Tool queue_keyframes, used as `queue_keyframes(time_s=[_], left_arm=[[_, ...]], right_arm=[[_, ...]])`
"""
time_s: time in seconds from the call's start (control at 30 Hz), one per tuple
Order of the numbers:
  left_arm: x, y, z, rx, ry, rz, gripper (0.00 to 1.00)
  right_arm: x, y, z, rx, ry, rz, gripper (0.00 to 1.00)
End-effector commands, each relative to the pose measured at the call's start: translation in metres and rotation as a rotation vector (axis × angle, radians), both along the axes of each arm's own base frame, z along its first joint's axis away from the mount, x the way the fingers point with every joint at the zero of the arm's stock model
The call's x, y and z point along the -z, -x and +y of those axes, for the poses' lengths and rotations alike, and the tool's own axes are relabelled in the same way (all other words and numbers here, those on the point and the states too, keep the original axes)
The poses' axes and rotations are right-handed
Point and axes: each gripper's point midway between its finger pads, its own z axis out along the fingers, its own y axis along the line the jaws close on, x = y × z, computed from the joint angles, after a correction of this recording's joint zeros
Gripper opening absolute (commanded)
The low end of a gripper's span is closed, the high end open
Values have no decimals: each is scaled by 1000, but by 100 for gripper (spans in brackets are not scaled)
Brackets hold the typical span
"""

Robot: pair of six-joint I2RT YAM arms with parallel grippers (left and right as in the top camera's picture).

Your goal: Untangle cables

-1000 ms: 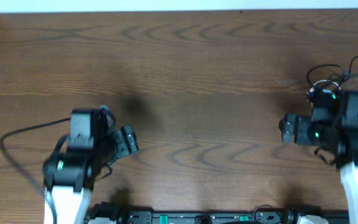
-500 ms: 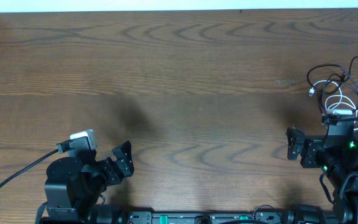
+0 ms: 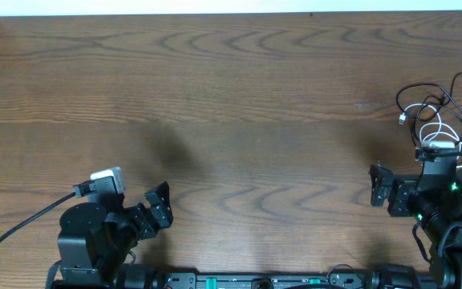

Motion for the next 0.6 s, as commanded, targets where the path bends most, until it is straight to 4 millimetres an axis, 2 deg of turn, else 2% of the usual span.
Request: queue_keyframes(time_s=[0.0,0.17,0.3,0.37,0.57], left_arm=[[2,1,-2,11,3,3,98],[2,1,-2,11,3,3,98],[2,1,-2,11,2,3,98],[2,1,-2,11,3,3,98],[2,1,-2,11,3,3,98]], right_arm=[[3,2,0,-2,10,2,99],[-1,3,-4,10,79,-29,99],[-18,-7,4,-11,126,-218,99],[-25,-18,10,-24,110,-375,99],[-27,-22,19,-35,68,-689,99]])
